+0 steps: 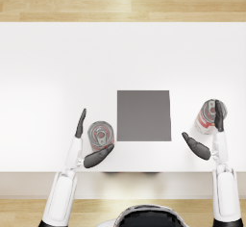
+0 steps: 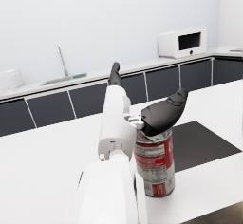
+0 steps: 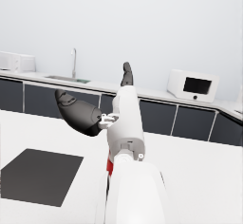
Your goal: Pick up the red can on the left and place it in the middle, then pick up the red can on the right and place it on top of the can in the middle
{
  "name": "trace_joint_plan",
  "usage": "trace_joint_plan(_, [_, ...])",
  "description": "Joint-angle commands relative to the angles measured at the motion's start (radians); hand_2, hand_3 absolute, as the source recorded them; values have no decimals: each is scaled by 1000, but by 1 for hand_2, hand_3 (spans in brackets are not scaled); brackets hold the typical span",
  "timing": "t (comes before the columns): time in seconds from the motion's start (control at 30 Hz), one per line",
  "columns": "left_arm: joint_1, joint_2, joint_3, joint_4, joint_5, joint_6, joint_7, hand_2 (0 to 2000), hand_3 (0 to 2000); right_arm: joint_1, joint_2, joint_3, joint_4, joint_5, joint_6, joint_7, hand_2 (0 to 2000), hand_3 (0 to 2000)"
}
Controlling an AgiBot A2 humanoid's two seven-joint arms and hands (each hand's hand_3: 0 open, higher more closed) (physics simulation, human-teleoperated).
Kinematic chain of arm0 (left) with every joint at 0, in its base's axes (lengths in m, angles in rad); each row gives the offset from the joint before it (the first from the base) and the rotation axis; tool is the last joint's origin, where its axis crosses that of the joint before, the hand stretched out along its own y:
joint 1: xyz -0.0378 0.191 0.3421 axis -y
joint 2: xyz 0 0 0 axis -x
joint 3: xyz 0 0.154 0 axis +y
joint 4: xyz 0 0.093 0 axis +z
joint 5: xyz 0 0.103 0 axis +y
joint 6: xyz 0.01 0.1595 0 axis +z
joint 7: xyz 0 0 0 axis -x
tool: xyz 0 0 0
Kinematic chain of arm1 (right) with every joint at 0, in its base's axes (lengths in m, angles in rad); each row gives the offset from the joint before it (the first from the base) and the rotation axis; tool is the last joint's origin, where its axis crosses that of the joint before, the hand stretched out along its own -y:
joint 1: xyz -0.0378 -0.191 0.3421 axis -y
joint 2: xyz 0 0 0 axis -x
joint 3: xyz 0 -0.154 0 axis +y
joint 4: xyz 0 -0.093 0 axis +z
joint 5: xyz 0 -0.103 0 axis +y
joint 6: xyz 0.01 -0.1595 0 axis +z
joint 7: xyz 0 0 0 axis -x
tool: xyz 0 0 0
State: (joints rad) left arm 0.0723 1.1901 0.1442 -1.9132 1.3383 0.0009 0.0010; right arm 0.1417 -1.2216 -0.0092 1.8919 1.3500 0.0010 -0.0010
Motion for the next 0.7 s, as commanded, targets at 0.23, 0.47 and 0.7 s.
trace_joint_plan(0.23, [-50, -6, 33, 96, 38, -1, -1, 0, 0, 34, -7, -147, -158, 27, -1, 1, 0, 0])
trace_joint_plan(0.47, [-50, 12, 66, 239, 41, -1, -1, 0, 0, 43, -21, -106, -345, 29, -1, 1, 0, 0])
trace_joint_plan(0.7, [-23, 43, 83, 369, 41, -1, -1, 0, 0, 88, -38, -66, -522, 29, -1, 1, 0, 0])
